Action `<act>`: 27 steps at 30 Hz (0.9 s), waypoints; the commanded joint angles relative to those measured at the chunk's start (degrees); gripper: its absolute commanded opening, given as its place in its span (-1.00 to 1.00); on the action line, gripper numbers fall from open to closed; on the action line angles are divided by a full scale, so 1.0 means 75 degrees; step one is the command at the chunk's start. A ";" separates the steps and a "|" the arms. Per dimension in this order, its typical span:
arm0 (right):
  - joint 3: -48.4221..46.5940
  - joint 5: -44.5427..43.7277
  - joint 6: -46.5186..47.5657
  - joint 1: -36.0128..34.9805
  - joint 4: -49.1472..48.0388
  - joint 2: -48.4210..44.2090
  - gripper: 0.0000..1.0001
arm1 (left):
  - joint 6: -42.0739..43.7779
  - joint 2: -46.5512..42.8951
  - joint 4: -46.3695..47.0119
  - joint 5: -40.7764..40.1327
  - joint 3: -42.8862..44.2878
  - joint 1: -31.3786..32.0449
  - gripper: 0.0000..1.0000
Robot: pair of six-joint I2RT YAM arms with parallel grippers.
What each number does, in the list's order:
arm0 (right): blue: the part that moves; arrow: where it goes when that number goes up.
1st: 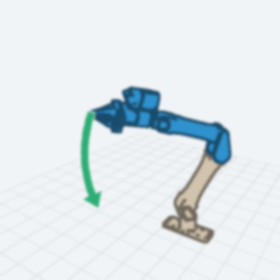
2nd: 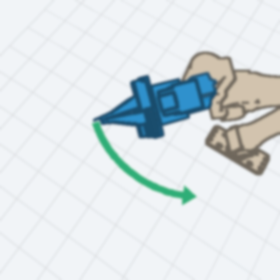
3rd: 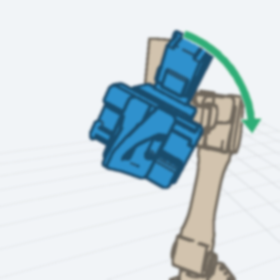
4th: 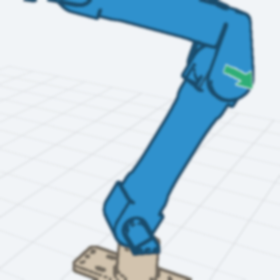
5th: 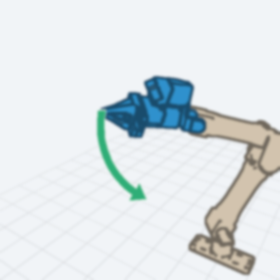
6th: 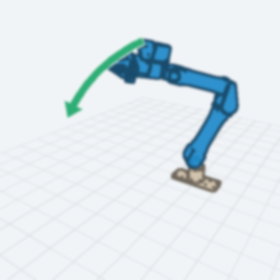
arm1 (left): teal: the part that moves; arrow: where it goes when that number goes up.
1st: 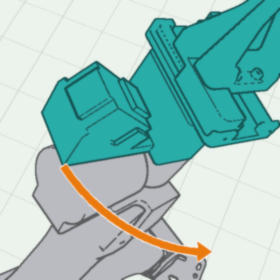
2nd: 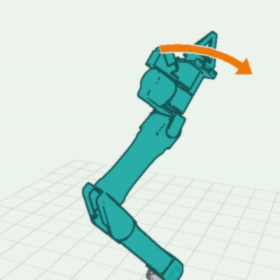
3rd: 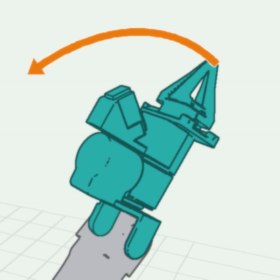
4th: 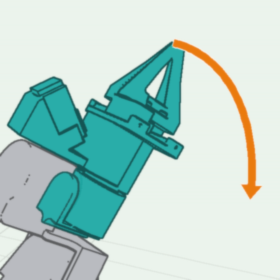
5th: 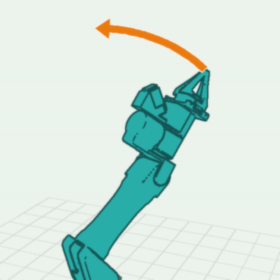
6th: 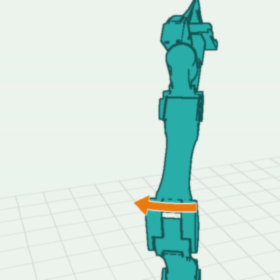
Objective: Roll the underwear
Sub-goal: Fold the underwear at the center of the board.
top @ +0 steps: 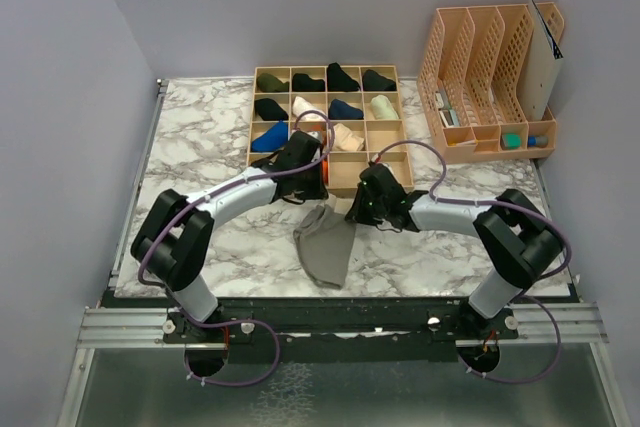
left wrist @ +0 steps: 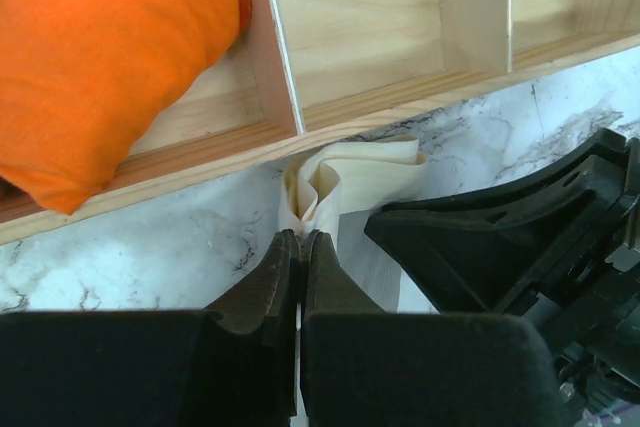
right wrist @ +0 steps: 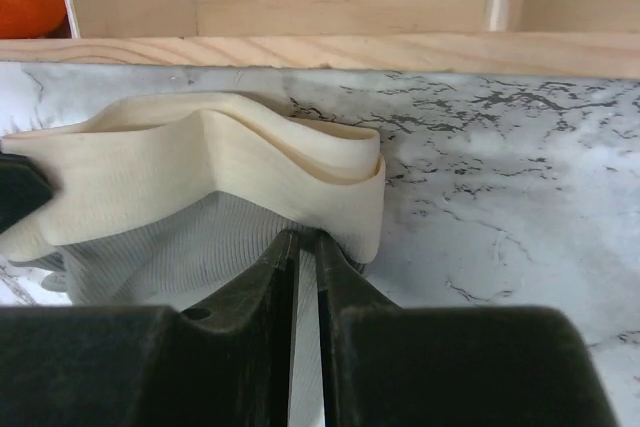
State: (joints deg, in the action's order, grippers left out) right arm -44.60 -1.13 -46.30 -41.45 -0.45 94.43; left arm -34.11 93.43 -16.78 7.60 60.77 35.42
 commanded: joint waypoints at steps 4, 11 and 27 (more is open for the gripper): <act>0.0284 0.0280 -0.0002 0.0042 -0.0100 0.0323 -0.68 | -0.0557 0.0603 -0.0437 -0.0945 0.0716 0.0444 -1.00; 0.0750 0.0433 -0.0262 0.0042 -0.0542 0.0161 -0.68 | -0.1218 0.1130 -0.0710 -0.1409 0.1422 0.0843 -1.00; 0.1226 0.0460 -0.0472 0.0042 -0.0449 -0.1757 -0.40 | -0.1710 0.1853 -0.0892 -0.1995 0.1846 0.1335 -1.00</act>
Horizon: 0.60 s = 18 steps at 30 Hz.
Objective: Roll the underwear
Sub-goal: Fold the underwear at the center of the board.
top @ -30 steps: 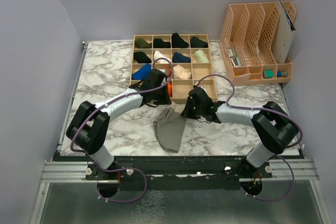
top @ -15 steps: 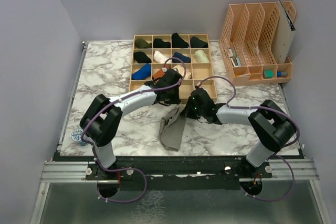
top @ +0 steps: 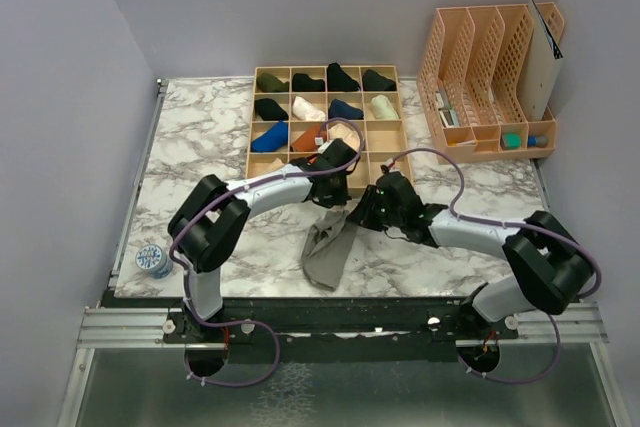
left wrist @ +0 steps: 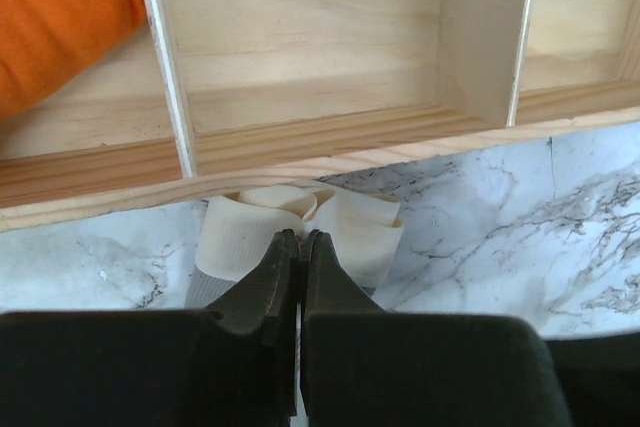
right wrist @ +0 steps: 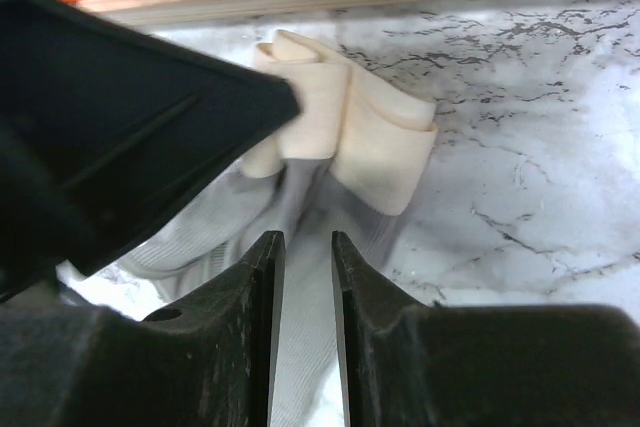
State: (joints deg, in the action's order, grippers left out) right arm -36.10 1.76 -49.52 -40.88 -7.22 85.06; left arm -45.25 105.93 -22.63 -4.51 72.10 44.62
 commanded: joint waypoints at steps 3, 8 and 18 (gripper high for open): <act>0.0292 -0.0563 -0.0328 -0.0033 0.1059 -0.0934 -0.43 | -0.0303 0.0291 -0.0129 -0.0418 0.0414 0.0192 -1.00; 0.1082 -0.1639 -0.0855 -0.0035 0.1844 -0.2123 -0.47 | -0.0609 0.0500 -0.0149 -0.0511 0.0535 0.0349 -1.00; 0.1623 -0.2228 -0.0832 -0.0035 0.2595 -0.4004 -0.45 | -0.1580 0.0926 -0.0339 -0.1176 0.0642 0.0821 -0.75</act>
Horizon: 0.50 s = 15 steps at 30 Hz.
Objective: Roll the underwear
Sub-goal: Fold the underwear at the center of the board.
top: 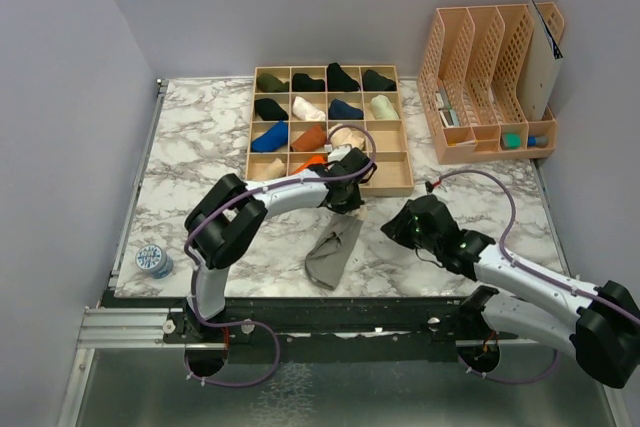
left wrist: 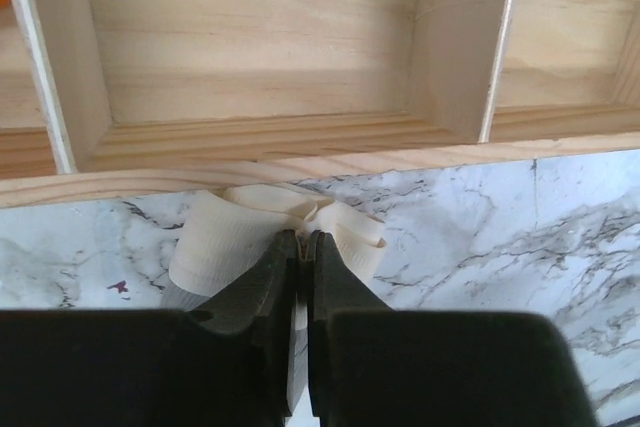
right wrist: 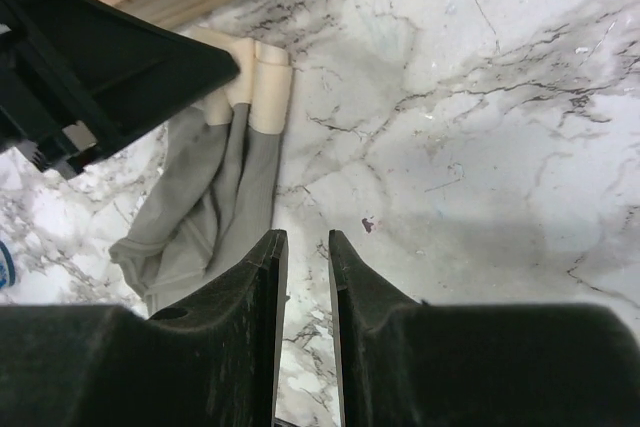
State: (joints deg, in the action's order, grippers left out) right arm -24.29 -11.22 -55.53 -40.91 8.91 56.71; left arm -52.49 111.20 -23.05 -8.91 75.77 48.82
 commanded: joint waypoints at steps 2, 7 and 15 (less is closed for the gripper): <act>0.0012 -0.0443 -0.0007 -0.0033 0.0482 -0.0172 -0.45 | -0.0855 0.0271 -0.0317 -0.0775 0.0120 0.0359 -0.58; 0.0019 -0.0275 0.0056 -0.0032 0.0402 -0.0028 -0.45 | -0.0976 0.0271 -0.0325 -0.0901 0.0256 0.0539 -0.42; 0.0183 -0.0381 -0.0005 -0.0032 0.0370 -0.0242 -0.44 | -0.0984 -0.0077 -0.0304 -0.0890 0.0365 0.0766 -0.08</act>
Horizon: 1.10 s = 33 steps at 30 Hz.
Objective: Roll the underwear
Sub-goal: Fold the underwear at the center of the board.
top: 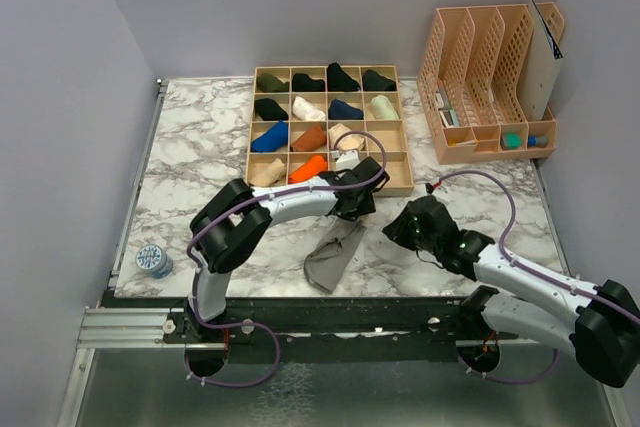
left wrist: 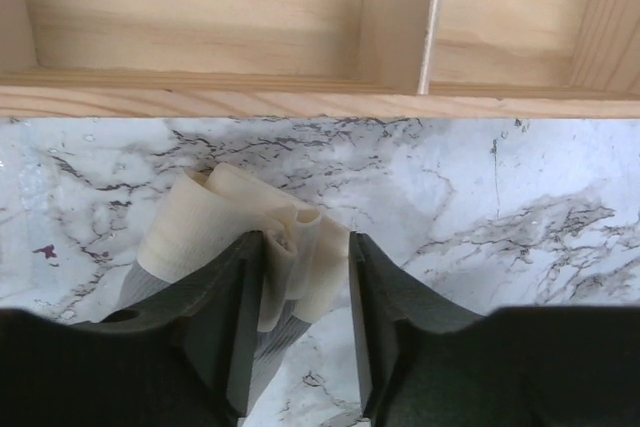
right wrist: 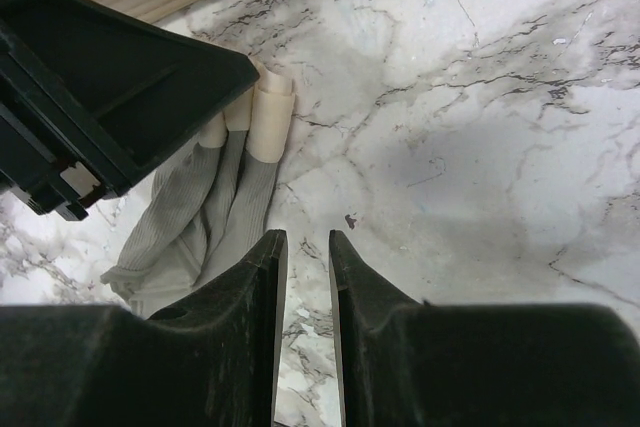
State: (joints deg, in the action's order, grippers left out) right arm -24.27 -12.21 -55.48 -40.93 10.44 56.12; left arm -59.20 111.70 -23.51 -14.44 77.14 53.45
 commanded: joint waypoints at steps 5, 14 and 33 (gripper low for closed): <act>0.0430 -0.0164 -0.0270 -0.0027 0.0030 -0.0339 -0.44 | 0.0105 -0.0723 -0.0177 -0.0260 0.0180 0.0313 0.18; 0.0645 0.0156 -0.0465 -0.0029 -0.0418 -0.0528 -0.44 | 0.0424 -0.1977 0.0228 -0.0318 -0.0674 0.0314 0.28; -0.1824 0.1806 0.0799 -0.0027 -0.0963 0.1781 -0.63 | 0.2664 -0.6124 0.2916 0.0997 -0.5491 0.0163 0.45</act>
State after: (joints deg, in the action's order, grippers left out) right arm -32.88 -2.11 -53.36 -40.93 3.20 64.55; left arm -45.39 68.10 -9.74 -11.18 37.50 55.29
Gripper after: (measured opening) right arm 0.192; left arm 0.721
